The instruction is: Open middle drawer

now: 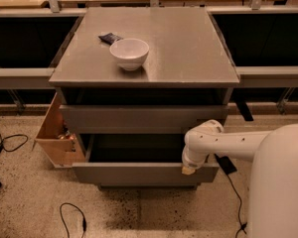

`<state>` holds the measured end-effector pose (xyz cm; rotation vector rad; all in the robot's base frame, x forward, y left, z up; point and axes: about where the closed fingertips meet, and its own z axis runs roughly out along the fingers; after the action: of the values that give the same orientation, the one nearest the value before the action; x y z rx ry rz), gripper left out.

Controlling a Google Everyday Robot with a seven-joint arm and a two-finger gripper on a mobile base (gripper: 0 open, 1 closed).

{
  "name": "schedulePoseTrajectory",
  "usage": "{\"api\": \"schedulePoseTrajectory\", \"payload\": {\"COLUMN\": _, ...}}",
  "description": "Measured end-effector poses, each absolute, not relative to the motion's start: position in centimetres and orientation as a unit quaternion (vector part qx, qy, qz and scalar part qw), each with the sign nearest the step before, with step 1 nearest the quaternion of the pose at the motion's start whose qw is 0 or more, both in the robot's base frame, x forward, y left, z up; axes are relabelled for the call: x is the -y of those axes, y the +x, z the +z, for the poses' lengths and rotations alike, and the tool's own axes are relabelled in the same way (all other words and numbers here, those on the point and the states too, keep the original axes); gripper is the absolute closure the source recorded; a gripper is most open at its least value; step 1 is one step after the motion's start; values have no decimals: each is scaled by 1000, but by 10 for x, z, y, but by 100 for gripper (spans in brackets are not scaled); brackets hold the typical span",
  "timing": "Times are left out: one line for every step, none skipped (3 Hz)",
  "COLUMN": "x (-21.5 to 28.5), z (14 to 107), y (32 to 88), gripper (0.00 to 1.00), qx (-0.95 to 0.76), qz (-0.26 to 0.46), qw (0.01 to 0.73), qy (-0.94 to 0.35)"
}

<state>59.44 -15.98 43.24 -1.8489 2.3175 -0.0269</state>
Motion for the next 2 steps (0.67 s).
{"api": "schedulePoseTrajectory", "payload": {"x": 162, "z": 431, "y": 590, "gripper": 100, "qx": -782, "qz": -6, "qw": 82, "qy": -618}}
{"api": "schedulePoseTrajectory", "payload": {"x": 165, "z": 428, "y": 576, "gripper": 100, "qx": -787, "qz": 4, "qw": 70, "qy": -613}}
